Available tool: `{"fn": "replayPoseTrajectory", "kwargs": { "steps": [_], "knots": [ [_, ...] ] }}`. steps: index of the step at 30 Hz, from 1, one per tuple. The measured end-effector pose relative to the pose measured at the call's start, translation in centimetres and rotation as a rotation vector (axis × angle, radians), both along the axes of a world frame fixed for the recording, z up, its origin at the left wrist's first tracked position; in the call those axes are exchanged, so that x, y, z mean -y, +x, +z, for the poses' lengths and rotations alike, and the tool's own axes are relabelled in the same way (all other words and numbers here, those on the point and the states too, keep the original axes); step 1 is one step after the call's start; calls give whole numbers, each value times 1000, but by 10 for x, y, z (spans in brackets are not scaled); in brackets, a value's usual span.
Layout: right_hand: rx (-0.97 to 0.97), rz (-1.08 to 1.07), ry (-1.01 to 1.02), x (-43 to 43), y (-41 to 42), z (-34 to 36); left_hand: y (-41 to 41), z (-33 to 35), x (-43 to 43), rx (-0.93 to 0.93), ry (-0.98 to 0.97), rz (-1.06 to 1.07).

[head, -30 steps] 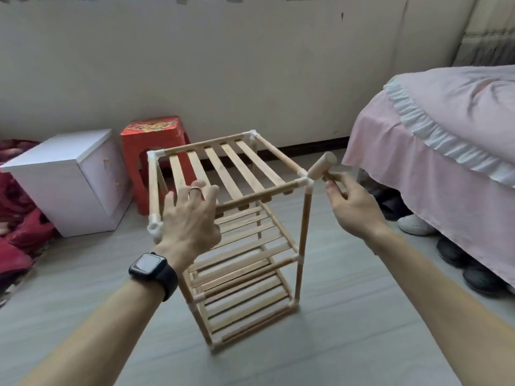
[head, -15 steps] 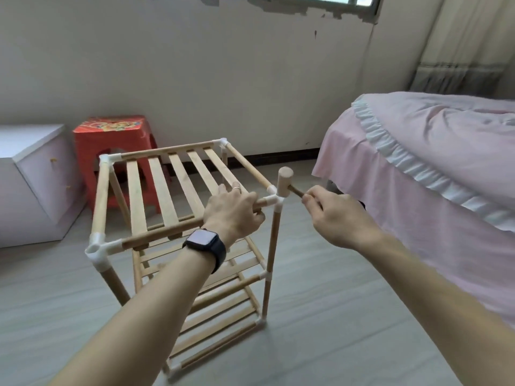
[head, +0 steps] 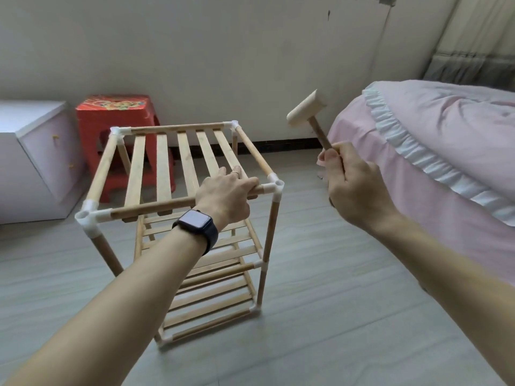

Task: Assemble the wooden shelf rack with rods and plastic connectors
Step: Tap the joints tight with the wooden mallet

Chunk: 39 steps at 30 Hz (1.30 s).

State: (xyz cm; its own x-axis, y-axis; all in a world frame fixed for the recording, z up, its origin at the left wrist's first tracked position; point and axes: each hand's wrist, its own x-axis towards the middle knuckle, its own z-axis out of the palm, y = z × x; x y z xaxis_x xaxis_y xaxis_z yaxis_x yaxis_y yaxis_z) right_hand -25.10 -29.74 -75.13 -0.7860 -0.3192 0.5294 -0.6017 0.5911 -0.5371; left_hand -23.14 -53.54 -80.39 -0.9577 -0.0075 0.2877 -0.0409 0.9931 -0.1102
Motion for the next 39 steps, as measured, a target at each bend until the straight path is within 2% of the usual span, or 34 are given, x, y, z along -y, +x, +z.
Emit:
{"fn": "replayPoseTrajectory", "kwargs": {
  "steps": [1,3,4,7,8,9,11,12,15,16,19,20,22,23,26,27,30,35,39],
  "knots": [
    [32,-12,97,0,-1,0,0,1,1,-1,0,-1],
    [196,-57,480,-1,0,-4,1,0,0,-1,-3,-3],
    [230,-59,507,-1,-1,-4,1,0,-1,1,-7,-4],
    [33,-37,119,3,1,1,1,-1,-1,1,-11,-3],
    [13,-39,77,5,2,1,1,0,-1,1,-12,-3],
    [57,-62,161,7,0,1,1,0,-1,2,-11,-2],
    [254,-115,451,6,1,-1,1,0,-1,2,-7,2],
    [281,-114,473,5,-1,-1,1,-1,-1,2,-4,1],
    [111,-56,111,4,3,-2,-1,-1,-1,-3,14,3],
    [96,-49,101,5,4,-4,0,0,-2,-1,16,4],
    [248,-71,444,9,9,-11,1,-1,-3,8,7,5],
    [220,-73,418,10,7,-11,2,-1,-3,11,2,6],
    [83,-59,127,10,8,-8,2,-2,-3,7,-1,9],
    [67,-65,111,12,8,-8,3,-1,-3,6,-1,11],
    [246,-113,509,12,9,-13,2,-1,-4,18,-3,11],
    [259,-122,515,10,9,-13,1,-1,-3,28,-7,10],
    [168,-128,185,8,7,-12,-1,-1,2,54,-1,-3],
    [313,-128,-1,15,15,-32,9,4,15,109,43,-113],
    [398,-85,-203,30,20,-46,44,6,38,163,184,-203]
  ]
}}
